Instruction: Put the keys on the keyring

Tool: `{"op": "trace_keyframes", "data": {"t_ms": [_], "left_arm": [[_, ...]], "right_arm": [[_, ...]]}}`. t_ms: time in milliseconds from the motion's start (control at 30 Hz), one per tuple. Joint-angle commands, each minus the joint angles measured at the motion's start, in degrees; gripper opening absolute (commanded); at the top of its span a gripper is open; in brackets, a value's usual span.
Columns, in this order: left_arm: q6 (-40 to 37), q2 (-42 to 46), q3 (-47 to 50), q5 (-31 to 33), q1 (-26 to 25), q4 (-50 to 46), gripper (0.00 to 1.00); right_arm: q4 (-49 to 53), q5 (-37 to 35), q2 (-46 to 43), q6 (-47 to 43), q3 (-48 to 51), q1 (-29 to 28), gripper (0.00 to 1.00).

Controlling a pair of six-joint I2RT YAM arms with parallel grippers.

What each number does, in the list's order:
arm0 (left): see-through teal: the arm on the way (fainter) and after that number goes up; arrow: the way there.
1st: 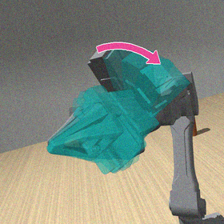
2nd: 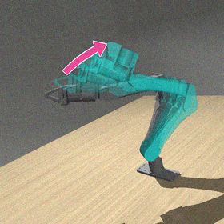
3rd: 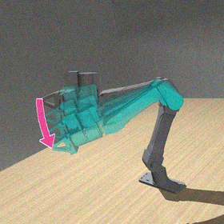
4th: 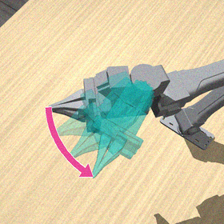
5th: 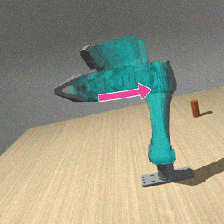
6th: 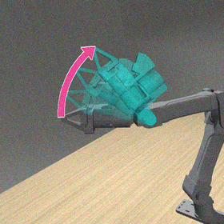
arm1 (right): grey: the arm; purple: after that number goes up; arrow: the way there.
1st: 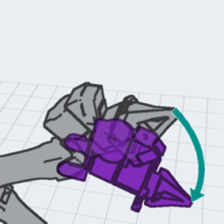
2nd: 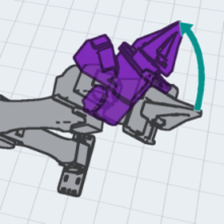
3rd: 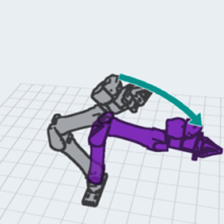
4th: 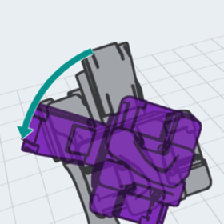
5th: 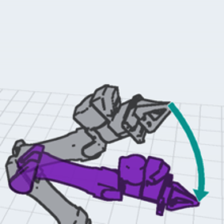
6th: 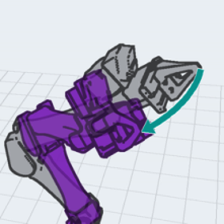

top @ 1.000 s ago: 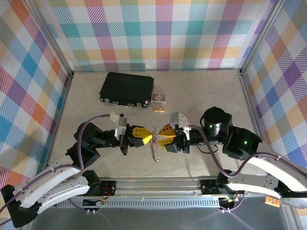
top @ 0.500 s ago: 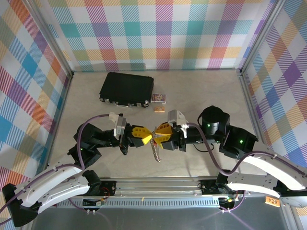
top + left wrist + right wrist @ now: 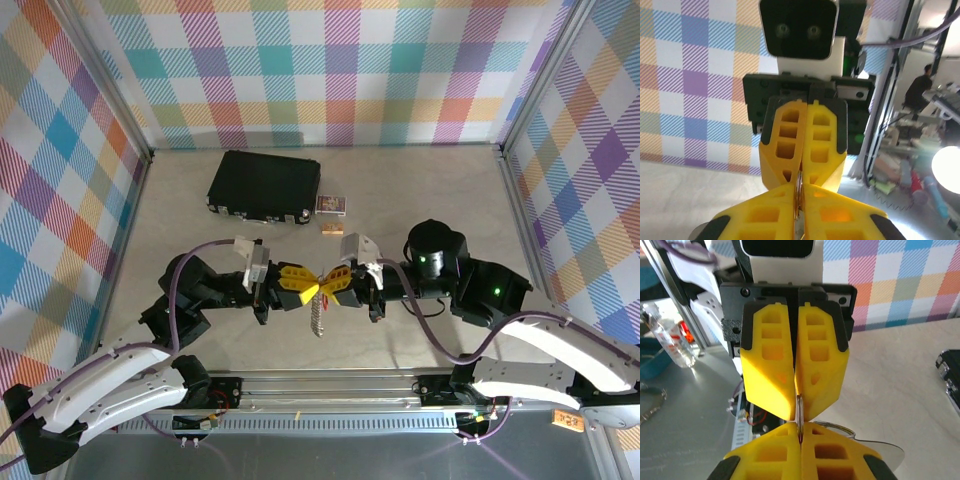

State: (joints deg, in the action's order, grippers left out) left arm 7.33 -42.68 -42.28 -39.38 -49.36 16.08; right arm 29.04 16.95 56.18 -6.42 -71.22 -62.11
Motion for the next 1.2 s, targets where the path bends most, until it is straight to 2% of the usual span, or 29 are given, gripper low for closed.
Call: {"op": "trace_keyframes", "data": {"t_ms": [0,133,333,500,600,667,833,1000,1167], "left_arm": [[-6.8,0.2,-5.5,-0.6,-0.3,-11.3,0.17],[-9.8,-1.7,-9.3,-2.0,-0.3,-18.6,0.19],[-11.0,-2.9,-10.5,-2.4,-0.3,-20.7,0.19],[-11.5,-3.5,-10.3,-1.8,-0.3,-20.4,0.10],[-12.2,-3.6,-10.5,-1.3,-0.3,-20.7,0.01],[-12.2,-3.6,-10.5,-1.3,-0.3,-20.0,0.00],[-8.8,-2.6,-8.8,-1.3,-0.3,-12.7,0.00],[-3.2,-1.1,-5.1,-1.0,-0.3,-0.3,0.00],[0.8,-1.4,-2.3,-2.1,-0.3,8.9,0.00]], "right_arm": [[9.4,-0.7,2.3,-6.0,-6.6,-0.3,0.00],[16.6,-0.2,6.2,-8.7,-12.0,-0.3,0.00],[19.0,0.9,8.1,-9.8,-14.8,-0.3,0.00],[18.0,2.2,8.1,-9.3,-13.8,-0.3,0.00],[17.9,2.7,8.0,-9.2,-13.8,-0.3,0.00],[17.5,3.1,7.9,-9.0,-13.7,-0.3,0.00],[14.6,3.2,6.5,-7.4,-12.2,-0.3,0.00],[4.8,2.9,1.3,-3.7,-5.8,-0.3,0.14],[-6.4,3.0,-1.5,2.7,1.3,-0.3,0.16]]}}
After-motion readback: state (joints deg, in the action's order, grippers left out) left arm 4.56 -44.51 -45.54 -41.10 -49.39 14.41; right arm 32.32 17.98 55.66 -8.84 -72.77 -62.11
